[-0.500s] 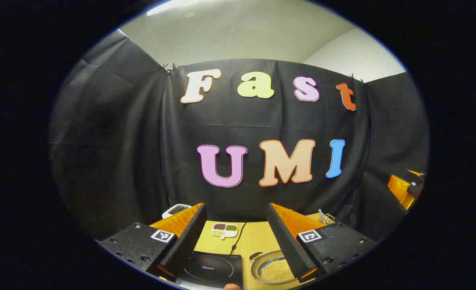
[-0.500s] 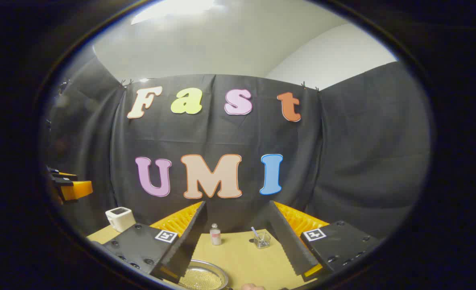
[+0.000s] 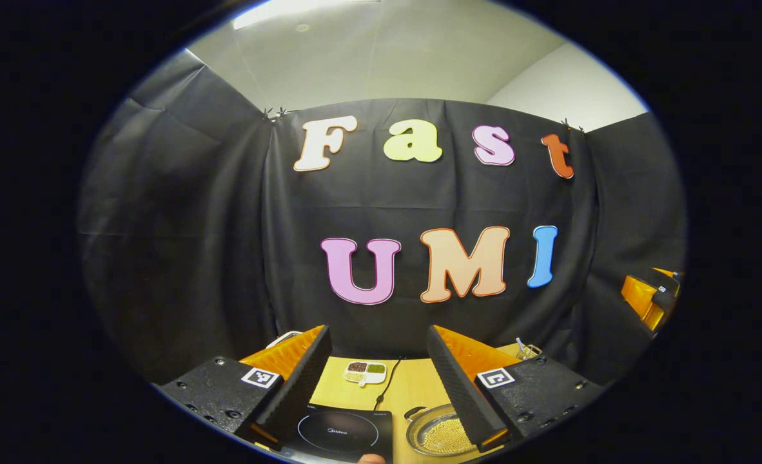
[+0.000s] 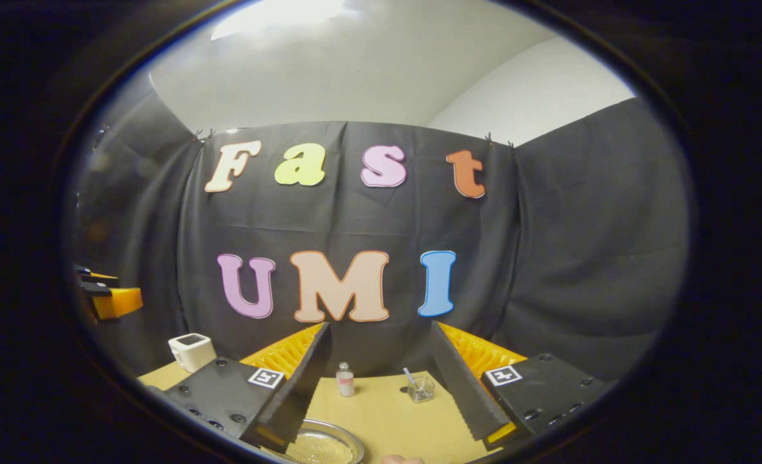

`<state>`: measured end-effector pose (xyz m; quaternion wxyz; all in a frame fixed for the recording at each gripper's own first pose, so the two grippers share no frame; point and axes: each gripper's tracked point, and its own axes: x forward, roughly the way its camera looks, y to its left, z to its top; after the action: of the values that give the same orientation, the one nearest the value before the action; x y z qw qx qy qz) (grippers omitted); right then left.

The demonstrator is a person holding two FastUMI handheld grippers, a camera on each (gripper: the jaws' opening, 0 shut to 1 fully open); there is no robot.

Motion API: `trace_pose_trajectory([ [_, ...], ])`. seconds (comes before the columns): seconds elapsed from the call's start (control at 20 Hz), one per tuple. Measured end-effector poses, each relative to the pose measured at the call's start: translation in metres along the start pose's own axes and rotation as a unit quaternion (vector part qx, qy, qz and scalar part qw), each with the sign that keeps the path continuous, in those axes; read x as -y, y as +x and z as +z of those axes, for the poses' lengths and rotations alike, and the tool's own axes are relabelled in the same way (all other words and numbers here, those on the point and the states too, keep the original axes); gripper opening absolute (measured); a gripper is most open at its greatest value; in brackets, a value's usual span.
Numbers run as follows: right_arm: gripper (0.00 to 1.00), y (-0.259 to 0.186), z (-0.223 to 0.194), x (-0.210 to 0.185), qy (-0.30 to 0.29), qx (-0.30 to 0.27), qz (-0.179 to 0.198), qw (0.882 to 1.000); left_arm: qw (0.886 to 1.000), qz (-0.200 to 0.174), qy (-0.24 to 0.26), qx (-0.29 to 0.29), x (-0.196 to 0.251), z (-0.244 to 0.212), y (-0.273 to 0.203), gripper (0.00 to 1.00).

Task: First push the handle of the pot to place it horizontally, then grasp the pot with both hands and set it on the induction cooktop.

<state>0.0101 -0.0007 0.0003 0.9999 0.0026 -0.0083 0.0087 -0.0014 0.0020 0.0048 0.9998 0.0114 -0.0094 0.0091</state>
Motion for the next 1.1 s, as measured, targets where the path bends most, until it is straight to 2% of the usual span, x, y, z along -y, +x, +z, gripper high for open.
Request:
trace_pose_trajectory([
  [0.15,0.93,0.000,-0.003,0.001,-0.003,-0.004,-0.001,1.000,1.000,-0.001,0.004,0.001,0.002,0.003,0.000,0.92],
  [0.2,0.97,0.001,-0.004,0.001,-0.005,-0.006,-0.002,1.000,1.000,-0.002,0.005,0.002,0.002,0.002,0.000,0.92],
  [0.25,0.97,0.002,-0.005,0.002,-0.006,-0.008,-0.002,1.000,1.000,-0.001,0.005,0.001,0.002,0.001,0.000,0.92],
  [0.3,0.93,0.001,-0.006,0.001,-0.006,-0.009,-0.002,1.000,1.000,0.000,0.006,0.000,0.002,0.002,0.000,0.92],
  [0.5,0.93,0.000,-0.005,-0.001,-0.007,-0.008,0.004,1.000,1.000,0.004,0.005,-0.002,-0.001,0.001,-0.004,0.92],
  [0.55,0.93,-0.001,-0.005,-0.001,-0.008,-0.009,0.004,1.000,1.000,0.006,0.006,-0.002,-0.002,0.003,-0.004,0.96],
  [0.7,0.93,-0.002,-0.010,-0.003,-0.008,-0.016,0.006,1.000,1.000,0.008,0.010,0.001,-0.004,0.004,-0.010,0.92],
  [0.8,0.97,-0.001,-0.014,-0.006,-0.011,-0.020,0.011,1.000,1.000,0.009,0.011,0.001,-0.004,0.004,-0.011,0.92],
  [0.85,0.93,-0.003,-0.013,-0.006,-0.014,-0.021,0.012,1.000,1.000,0.009,0.010,0.002,-0.004,0.005,-0.011,0.92],
  [0.9,0.84,-0.003,-0.016,-0.007,-0.018,-0.023,0.015,0.999,1.000,0.009,0.009,0.001,-0.004,0.005,-0.011,0.92],
  [0.95,0.82,-0.002,-0.018,-0.011,-0.021,-0.026,0.020,0.999,1.000,0.010,0.009,0.000,-0.005,0.004,-0.011,0.92],
  [1.1,0.58,-0.005,-0.028,-0.022,-0.020,-0.041,0.041,0.998,1.000,0.012,0.011,-0.003,-0.006,0.002,-0.012,0.92],
])
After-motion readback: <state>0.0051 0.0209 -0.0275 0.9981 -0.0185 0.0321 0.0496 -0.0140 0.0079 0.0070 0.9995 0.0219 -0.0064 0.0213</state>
